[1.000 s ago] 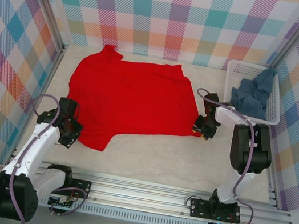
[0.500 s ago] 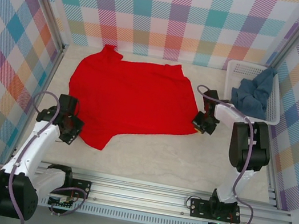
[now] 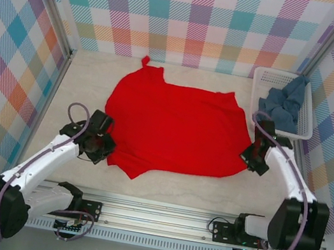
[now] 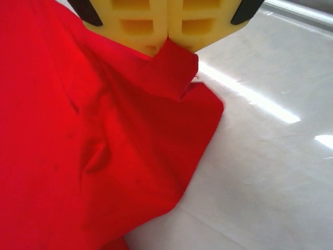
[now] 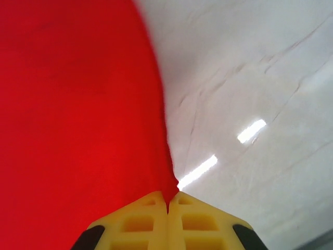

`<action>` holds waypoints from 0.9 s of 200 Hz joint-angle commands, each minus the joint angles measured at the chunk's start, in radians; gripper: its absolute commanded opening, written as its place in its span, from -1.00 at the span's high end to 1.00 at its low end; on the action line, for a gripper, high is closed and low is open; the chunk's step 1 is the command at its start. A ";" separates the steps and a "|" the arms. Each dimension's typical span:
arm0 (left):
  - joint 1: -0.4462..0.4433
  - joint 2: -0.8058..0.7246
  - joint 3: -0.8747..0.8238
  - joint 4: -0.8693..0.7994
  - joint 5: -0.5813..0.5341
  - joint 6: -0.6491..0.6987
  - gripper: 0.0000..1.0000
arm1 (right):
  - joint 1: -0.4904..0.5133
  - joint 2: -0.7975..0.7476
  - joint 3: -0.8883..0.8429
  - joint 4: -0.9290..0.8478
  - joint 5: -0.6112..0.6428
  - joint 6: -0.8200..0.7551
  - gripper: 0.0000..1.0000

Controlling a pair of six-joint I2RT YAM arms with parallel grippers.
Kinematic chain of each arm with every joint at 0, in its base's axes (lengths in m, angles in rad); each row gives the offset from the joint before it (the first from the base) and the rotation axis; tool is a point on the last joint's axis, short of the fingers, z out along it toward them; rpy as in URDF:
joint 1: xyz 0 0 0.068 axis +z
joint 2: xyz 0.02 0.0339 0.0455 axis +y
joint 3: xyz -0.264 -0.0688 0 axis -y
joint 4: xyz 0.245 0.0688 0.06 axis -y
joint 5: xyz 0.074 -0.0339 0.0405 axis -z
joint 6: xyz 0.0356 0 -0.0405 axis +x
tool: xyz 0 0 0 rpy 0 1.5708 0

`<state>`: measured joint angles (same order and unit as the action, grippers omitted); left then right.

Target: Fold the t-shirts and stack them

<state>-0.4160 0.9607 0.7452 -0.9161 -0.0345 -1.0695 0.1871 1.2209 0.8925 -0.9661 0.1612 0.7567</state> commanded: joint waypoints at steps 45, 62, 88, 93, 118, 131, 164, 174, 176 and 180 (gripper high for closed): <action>-0.019 -0.283 0.287 -0.434 -0.502 -0.087 1.00 | 0.222 -0.009 0.047 -0.021 -0.198 0.072 1.00; -0.021 -0.247 0.291 -0.303 -0.447 -0.053 1.00 | 0.223 -0.068 0.146 -0.020 -0.121 0.058 1.00; -0.029 -0.136 0.468 -0.161 -0.557 0.064 1.00 | 0.224 -0.168 0.304 0.112 0.004 -0.003 1.00; -0.029 -0.106 0.521 -0.128 -0.578 0.106 1.00 | 0.224 -0.179 0.332 0.145 0.018 -0.024 1.00; -0.029 0.063 0.799 -0.005 -0.618 0.325 1.00 | 0.224 -0.132 0.505 0.199 0.023 -0.096 1.00; -0.029 0.131 0.924 0.034 -0.600 0.413 1.00 | 0.224 -0.109 0.571 0.199 0.007 -0.113 1.00; -0.029 0.176 1.011 0.069 -0.542 0.467 1.00 | 0.222 -0.121 0.631 0.174 -0.012 -0.132 1.00; -0.029 0.160 0.990 0.069 -0.517 0.463 1.00 | 0.224 -0.148 0.614 0.160 -0.019 -0.124 1.00; -0.029 0.156 0.984 0.068 -0.513 0.462 1.00 | 0.223 -0.158 0.609 0.159 -0.022 -0.124 1.00; -0.030 0.144 0.973 0.066 -0.507 0.460 1.00 | 0.223 -0.176 0.595 0.159 -0.031 -0.123 1.00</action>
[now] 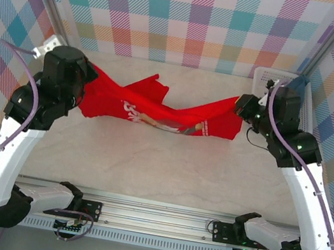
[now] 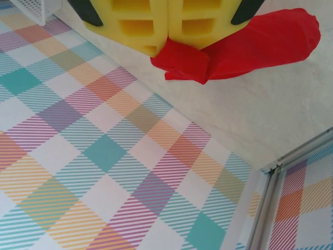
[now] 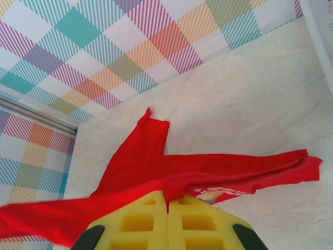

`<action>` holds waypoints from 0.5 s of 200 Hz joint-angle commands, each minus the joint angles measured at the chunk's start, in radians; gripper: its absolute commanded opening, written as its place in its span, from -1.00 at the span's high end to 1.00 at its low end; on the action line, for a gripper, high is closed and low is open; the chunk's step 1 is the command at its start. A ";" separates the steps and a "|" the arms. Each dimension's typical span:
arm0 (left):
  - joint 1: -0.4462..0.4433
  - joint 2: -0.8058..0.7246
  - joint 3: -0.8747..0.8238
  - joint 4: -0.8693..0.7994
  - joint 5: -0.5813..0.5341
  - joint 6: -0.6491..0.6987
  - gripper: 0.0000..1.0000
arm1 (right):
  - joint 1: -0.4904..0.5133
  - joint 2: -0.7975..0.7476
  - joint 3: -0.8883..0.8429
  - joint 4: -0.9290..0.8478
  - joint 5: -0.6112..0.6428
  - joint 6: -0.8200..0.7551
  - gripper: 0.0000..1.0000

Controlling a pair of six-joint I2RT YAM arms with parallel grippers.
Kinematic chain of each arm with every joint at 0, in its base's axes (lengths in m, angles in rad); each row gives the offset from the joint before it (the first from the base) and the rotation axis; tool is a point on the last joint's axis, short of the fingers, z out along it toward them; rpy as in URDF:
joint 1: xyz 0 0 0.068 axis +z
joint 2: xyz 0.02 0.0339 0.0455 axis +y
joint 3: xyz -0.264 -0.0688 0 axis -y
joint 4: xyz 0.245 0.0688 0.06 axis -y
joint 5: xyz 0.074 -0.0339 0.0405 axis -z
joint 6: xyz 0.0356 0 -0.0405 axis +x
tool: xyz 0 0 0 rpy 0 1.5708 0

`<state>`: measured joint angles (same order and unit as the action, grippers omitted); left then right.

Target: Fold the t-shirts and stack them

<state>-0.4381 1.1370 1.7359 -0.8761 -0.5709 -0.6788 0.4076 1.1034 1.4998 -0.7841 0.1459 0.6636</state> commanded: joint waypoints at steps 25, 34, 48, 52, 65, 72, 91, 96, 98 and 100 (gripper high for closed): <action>-0.020 -0.141 -0.080 0.024 0.015 0.078 1.00 | 0.002 -0.190 -0.094 -0.039 -0.085 -0.021 1.00; -0.021 -0.183 -0.091 0.031 -0.003 0.094 1.00 | 0.002 -0.243 -0.113 -0.046 -0.097 -0.019 1.00; -0.020 -0.231 -0.085 0.059 -0.026 0.133 1.00 | 0.002 -0.312 -0.121 -0.049 -0.099 -0.021 1.00; -0.021 -0.236 -0.079 0.068 -0.031 0.143 1.00 | 0.002 -0.326 -0.121 -0.049 -0.098 -0.021 1.00; -0.020 -0.223 -0.044 0.090 -0.036 0.178 1.00 | 0.002 -0.339 -0.104 -0.041 -0.098 -0.018 1.00; -0.021 -0.197 -0.018 0.100 -0.030 0.193 1.00 | 0.002 -0.324 -0.093 -0.031 -0.105 -0.013 1.00; -0.018 -0.067 0.056 0.119 0.014 0.202 1.00 | 0.002 -0.235 -0.067 0.025 -0.127 0.004 1.00; -0.014 -0.015 0.086 0.105 0.028 0.196 1.00 | 0.002 -0.201 -0.062 0.046 -0.127 0.011 1.00; -0.010 0.007 0.106 0.096 0.036 0.193 1.00 | 0.002 -0.188 -0.058 0.050 -0.124 0.012 1.00; -0.005 0.035 0.124 0.086 0.046 0.188 1.00 | 0.002 -0.170 -0.055 0.055 -0.122 0.013 1.00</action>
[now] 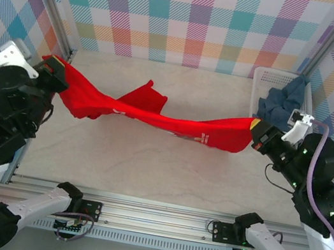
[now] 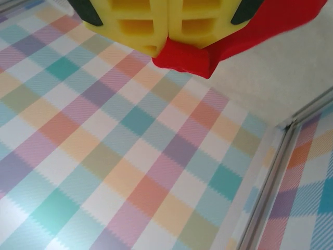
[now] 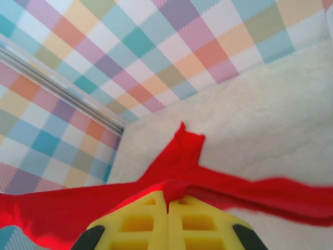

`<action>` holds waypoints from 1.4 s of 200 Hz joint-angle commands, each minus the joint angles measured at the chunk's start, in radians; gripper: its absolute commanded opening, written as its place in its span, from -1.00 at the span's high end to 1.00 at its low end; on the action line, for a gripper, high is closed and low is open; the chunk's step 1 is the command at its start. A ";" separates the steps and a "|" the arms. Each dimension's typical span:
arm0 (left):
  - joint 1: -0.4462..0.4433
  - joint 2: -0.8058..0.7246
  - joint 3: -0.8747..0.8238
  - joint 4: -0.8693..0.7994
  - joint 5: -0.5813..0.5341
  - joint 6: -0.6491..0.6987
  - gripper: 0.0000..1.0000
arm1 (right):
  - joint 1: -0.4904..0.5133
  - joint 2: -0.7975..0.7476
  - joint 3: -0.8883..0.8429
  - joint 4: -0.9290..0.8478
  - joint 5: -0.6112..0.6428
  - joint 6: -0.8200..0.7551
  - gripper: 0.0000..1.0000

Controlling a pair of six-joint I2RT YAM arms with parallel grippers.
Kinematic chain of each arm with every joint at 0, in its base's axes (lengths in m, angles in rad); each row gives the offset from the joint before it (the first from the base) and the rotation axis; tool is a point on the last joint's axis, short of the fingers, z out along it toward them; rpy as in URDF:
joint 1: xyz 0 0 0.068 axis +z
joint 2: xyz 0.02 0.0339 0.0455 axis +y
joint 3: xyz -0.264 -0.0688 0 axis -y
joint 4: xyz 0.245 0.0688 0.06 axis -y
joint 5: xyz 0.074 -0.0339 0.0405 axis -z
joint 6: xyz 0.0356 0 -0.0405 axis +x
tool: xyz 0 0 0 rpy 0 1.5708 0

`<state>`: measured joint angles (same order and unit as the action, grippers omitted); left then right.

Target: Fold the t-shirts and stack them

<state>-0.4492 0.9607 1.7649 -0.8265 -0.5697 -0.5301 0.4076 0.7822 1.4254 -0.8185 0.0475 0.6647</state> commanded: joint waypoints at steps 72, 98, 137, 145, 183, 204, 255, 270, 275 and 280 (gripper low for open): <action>0.319 1.358 1.252 -0.231 0.689 -0.250 1.00 | -0.233 0.935 0.510 0.211 -0.251 0.108 1.00; 0.372 1.319 1.250 -0.016 0.755 -0.290 1.00 | -0.273 1.094 0.852 0.180 -0.267 0.043 1.00; 0.414 0.942 0.963 0.301 0.749 -0.218 1.00 | -0.328 1.047 1.033 0.201 -0.250 0.022 1.00; 0.424 0.895 0.960 0.312 0.748 -0.219 1.00 | -0.339 1.014 1.024 0.204 -0.244 0.027 1.00; 0.431 0.721 0.909 0.272 0.779 -0.214 1.00 | -0.372 0.834 0.845 0.239 -0.246 0.043 1.00; 0.416 0.586 0.670 0.269 0.827 -0.240 1.00 | -0.373 0.733 0.624 0.287 -0.290 0.070 1.00; 0.367 0.137 -0.458 0.151 0.840 -0.363 1.00 | -0.297 0.611 -0.120 0.484 -0.605 0.226 1.00; 0.362 0.025 -0.794 0.173 0.825 -0.458 1.00 | -0.225 0.634 -0.265 0.483 -0.600 0.191 1.00; 0.358 -0.009 -0.891 0.227 0.840 -0.490 1.00 | -0.202 0.640 -0.307 0.496 -0.583 0.179 1.00; 0.352 -0.038 -0.992 0.266 0.844 -0.516 1.00 | -0.184 0.650 -0.349 0.507 -0.567 0.170 1.00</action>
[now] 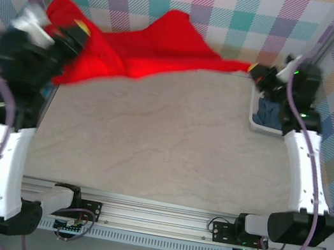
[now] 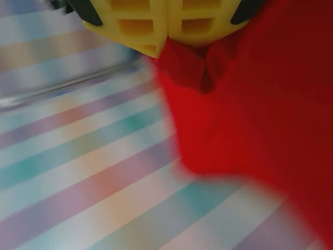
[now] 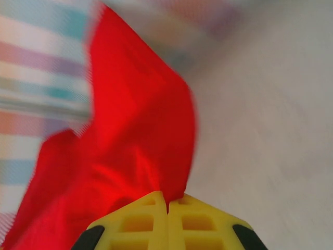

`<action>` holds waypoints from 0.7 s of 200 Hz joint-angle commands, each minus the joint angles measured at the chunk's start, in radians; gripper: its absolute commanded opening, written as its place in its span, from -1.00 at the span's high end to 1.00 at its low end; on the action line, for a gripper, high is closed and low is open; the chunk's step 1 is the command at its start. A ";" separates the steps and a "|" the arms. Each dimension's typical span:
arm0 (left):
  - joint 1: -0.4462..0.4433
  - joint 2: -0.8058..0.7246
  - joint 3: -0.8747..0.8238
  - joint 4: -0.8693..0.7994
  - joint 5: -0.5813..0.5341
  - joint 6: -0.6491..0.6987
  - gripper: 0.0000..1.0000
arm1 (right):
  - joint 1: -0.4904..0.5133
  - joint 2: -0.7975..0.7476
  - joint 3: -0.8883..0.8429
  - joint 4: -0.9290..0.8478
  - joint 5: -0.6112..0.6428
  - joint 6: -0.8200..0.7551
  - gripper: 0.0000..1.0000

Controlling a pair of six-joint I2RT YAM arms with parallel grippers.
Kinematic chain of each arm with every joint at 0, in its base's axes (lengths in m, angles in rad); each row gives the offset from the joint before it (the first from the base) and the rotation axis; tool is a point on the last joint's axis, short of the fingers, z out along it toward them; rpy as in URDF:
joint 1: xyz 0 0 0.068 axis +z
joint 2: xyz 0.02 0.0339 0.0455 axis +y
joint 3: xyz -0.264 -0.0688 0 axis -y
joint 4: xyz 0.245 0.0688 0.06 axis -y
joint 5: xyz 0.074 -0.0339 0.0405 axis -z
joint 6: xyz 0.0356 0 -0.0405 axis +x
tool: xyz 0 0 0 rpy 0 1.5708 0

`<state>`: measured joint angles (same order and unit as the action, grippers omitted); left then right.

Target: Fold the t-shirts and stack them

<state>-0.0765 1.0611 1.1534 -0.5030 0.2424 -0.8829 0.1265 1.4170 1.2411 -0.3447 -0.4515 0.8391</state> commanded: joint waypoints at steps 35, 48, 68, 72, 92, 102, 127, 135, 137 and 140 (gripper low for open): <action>-0.060 -0.186 -0.688 -0.074 0.029 -0.317 1.00 | 0.124 0.107 -0.268 -0.096 0.129 -0.048 1.00; -0.098 -0.188 -0.712 -0.080 0.028 -0.327 1.00 | 0.118 0.120 -0.265 -0.221 0.255 -0.055 1.00; -0.141 -0.194 -0.700 -0.119 0.011 -0.333 1.00 | 0.097 0.098 -0.292 -0.331 0.354 -0.049 1.00; -0.145 -0.192 -0.696 -0.129 0.008 -0.336 1.00 | 0.095 0.089 -0.296 -0.354 0.377 -0.046 1.00; -0.165 -0.163 -0.693 -0.122 0.005 -0.340 1.00 | 0.083 0.025 -0.330 -0.442 0.475 -0.025 1.00; -0.177 -0.140 -0.690 -0.107 -0.001 -0.346 1.00 | 0.069 -0.016 -0.350 -0.479 0.518 -0.008 1.00; -0.194 -0.037 -0.660 -0.060 -0.015 -0.336 1.00 | -0.011 -0.098 -0.397 -0.552 0.561 0.015 1.00; -0.201 0.009 -0.643 -0.042 -0.017 -0.328 1.00 | -0.039 -0.117 -0.405 -0.569 0.568 0.012 1.00; -0.203 0.022 -0.640 -0.035 -0.017 -0.327 1.00 | -0.046 -0.121 -0.406 -0.574 0.571 0.011 1.00; -0.206 0.046 -0.633 -0.024 -0.016 -0.325 1.00 | -0.054 -0.126 -0.407 -0.583 0.575 0.013 1.00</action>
<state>-0.2584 1.0096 0.4625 -0.5922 0.2428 -1.2121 0.1387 1.3441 0.8593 -0.7921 0.0246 0.8303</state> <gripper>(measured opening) 0.049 0.052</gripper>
